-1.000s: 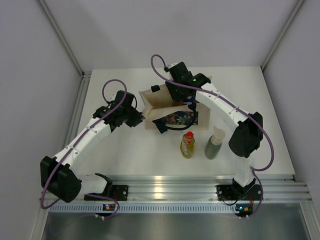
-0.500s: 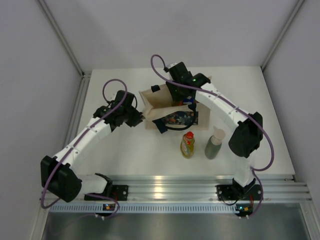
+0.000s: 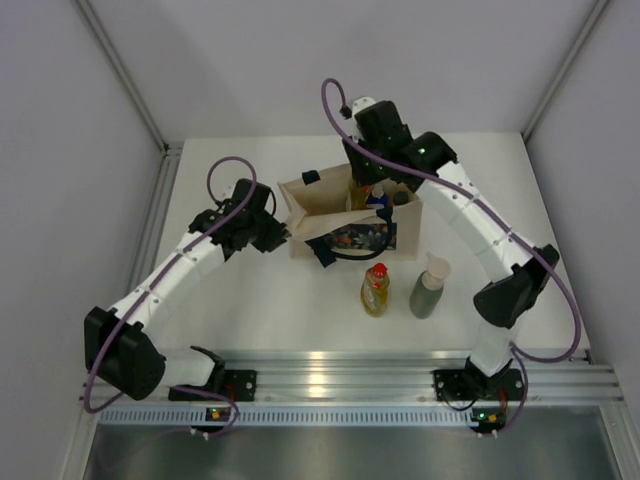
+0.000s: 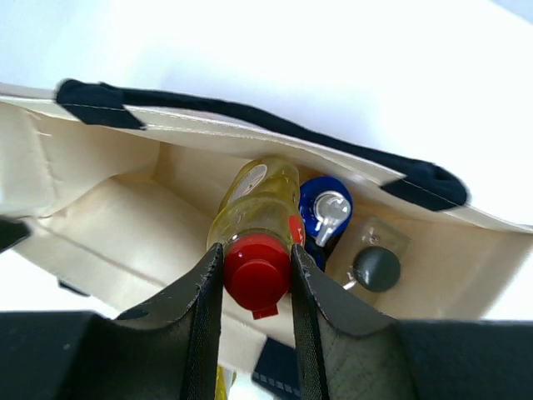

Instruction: Take the personal care products out of the canvas bag

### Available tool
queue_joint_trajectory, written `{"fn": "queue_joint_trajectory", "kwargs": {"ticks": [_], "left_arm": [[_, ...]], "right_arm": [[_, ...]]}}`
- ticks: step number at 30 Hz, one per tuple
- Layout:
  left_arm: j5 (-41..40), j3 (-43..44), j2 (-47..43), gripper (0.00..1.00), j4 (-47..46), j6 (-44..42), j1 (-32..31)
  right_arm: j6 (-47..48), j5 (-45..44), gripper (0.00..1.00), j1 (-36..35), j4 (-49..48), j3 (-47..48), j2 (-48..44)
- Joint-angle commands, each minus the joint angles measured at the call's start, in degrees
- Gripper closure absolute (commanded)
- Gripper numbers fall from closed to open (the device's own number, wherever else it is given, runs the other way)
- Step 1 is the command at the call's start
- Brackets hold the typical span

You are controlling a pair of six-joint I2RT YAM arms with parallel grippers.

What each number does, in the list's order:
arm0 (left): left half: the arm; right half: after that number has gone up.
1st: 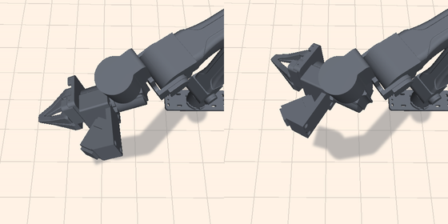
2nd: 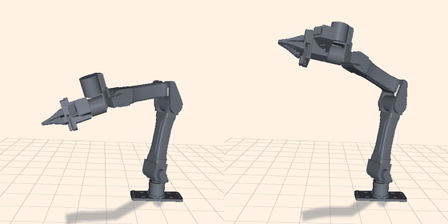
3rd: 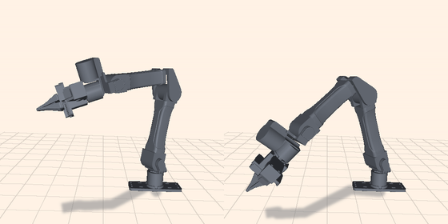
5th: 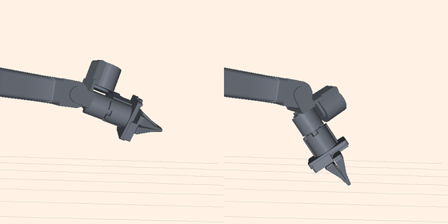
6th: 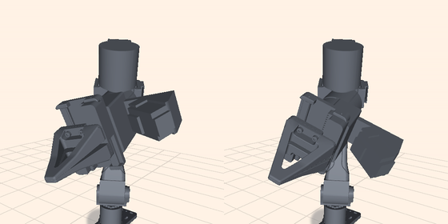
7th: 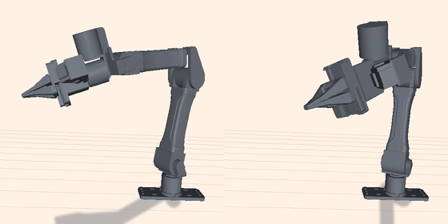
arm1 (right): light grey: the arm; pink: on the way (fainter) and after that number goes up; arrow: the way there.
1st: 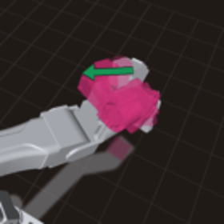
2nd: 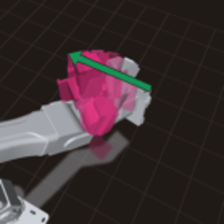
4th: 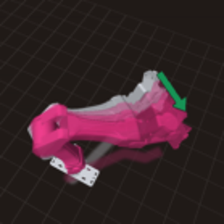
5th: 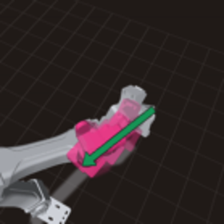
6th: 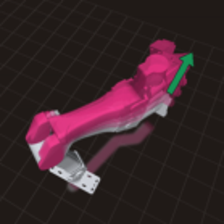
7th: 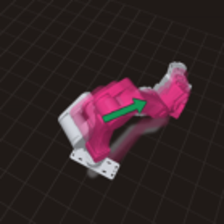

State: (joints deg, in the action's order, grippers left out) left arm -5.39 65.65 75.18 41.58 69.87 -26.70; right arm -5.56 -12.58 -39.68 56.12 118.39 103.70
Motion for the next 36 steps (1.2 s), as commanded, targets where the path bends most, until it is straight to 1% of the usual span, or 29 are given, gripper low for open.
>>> {"fn": "queue_joint_trajectory", "kwargs": {"ticks": [1, 6, 15, 25, 30, 36], "left_arm": [[0.1, 1.4, 1.4, 1.00, 1.1, -0.8, 0.0], [0.2, 1.5, 1.7, 1.00, 1.0, -0.7, 0.0], [0.4, 1.6, 2.0, 1.00, 1.1, -0.8, -0.1], [0.7, 1.6, 2.3, 1.00, 1.0, -1.0, -0.1], [1.0, 1.7, 2.6, 1.00, 1.0, -1.0, -0.1], [0.9, 1.7, 2.3, 1.00, 1.0, -1.0, 0.0]], "right_arm": [[0.3, -1.5, 1.00, -1.0, 0.3, 7.6, -7.2], [0.6, -2.9, 1.00, -1.0, 2.6, 12.9, -8.3], [-0.2, -5.6, 1.00, 0.3, 2.7, 15.9, -13.3], [-0.8, -7.1, 1.00, 3.4, 3.1, 16.3, -18.4], [0.2, -11.2, 1.00, 4.0, 3.0, 17.1, -20.3], [0.6, -13.1, 1.00, 8.1, 3.1, 16.4, -22.3]]}}
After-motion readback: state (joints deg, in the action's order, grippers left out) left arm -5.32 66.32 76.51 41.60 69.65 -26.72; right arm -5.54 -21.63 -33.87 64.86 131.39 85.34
